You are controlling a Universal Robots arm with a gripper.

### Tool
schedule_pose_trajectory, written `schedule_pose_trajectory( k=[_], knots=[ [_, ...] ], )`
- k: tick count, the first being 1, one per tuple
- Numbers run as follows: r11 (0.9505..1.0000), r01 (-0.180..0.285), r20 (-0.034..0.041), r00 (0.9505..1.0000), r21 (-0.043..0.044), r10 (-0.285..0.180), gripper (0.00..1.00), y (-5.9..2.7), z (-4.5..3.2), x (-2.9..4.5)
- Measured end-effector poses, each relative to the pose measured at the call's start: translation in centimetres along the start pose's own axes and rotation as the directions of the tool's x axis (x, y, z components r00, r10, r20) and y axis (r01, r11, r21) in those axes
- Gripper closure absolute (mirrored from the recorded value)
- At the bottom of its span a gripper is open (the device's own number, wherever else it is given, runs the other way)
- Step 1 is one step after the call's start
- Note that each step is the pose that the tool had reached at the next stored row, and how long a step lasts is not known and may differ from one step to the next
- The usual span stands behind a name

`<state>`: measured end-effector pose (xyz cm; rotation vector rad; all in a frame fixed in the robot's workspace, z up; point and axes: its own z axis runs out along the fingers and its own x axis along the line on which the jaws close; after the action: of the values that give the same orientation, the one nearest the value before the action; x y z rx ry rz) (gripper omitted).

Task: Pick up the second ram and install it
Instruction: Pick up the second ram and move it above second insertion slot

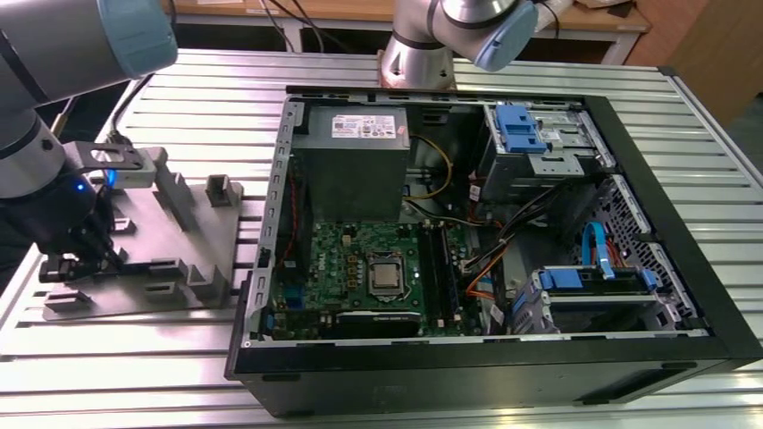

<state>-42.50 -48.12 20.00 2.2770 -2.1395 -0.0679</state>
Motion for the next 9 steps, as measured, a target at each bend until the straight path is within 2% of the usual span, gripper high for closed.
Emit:
schedule_pose_trajectory(
  k=[6,9],
  knots=[
    [0.9966,-0.083,0.0034,0.9965,0.0014,0.083,0.92,0.00,0.05,0.00],
    [0.9964,-0.085,0.0036,0.9964,0.0015,0.085,0.92,0.00,0.06,0.00]
  ],
)
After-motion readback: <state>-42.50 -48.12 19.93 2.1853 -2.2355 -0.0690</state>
